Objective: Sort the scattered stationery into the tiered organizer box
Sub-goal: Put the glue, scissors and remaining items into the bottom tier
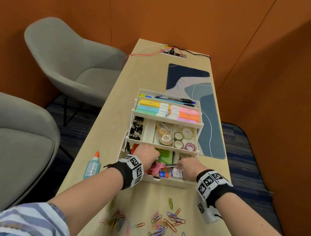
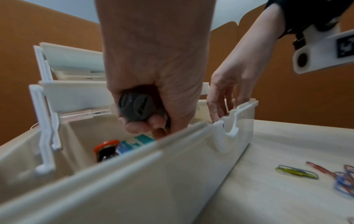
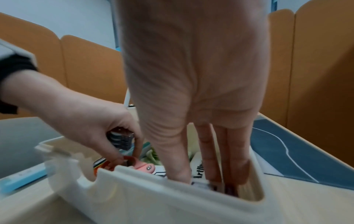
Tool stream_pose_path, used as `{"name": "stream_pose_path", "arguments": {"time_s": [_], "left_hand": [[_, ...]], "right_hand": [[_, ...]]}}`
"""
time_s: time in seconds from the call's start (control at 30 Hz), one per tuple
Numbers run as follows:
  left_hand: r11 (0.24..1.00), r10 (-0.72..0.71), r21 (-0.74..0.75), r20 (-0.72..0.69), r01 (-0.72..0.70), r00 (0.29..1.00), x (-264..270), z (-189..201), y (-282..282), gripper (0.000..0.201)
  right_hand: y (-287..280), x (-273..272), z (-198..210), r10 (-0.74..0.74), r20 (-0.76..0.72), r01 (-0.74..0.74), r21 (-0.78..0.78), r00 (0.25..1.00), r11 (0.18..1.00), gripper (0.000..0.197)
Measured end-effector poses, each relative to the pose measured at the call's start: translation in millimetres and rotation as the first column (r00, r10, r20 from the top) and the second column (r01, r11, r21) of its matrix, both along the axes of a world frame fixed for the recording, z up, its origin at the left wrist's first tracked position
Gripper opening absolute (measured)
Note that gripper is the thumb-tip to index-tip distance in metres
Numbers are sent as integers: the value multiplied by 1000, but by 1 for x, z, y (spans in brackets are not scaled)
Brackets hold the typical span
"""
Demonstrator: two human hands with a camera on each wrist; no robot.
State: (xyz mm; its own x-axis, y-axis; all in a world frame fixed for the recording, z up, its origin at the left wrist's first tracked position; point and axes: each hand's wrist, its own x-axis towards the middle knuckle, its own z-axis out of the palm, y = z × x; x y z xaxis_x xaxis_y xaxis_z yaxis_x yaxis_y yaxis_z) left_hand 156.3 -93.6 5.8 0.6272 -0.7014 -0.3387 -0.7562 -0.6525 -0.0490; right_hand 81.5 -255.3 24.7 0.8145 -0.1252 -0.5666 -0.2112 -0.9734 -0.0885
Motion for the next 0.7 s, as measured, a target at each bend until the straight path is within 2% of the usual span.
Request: {"name": "stream_pose_path", "arguments": {"time_s": [0.13,0.3,0.4,0.57,0.7], "left_hand": [[1000,-7,29,5,7,1000,-3,-7,1,34],[1000,-30,9,25,30,999,-3,-9,4,29],[999,-36,-41,26,37,999,-3,-9,4,29],[993,3,-121,-42,-8,999,1,-8,6,32],[998,8,-63,-27,-10,1000,-3,-6,4,40]], "right_hand": [[0,2,-3,-30,-28,30,2,999,1000,31],[6,-1,-12,-59,75,61,-34,995,998,26],[6,-6,-10,-105,160,104,16,982,994,20],[-2,-38,0,-161,433,129,101,887,986,18],[-7,-77,5,-223,554,139,190,803,972,23]]}}
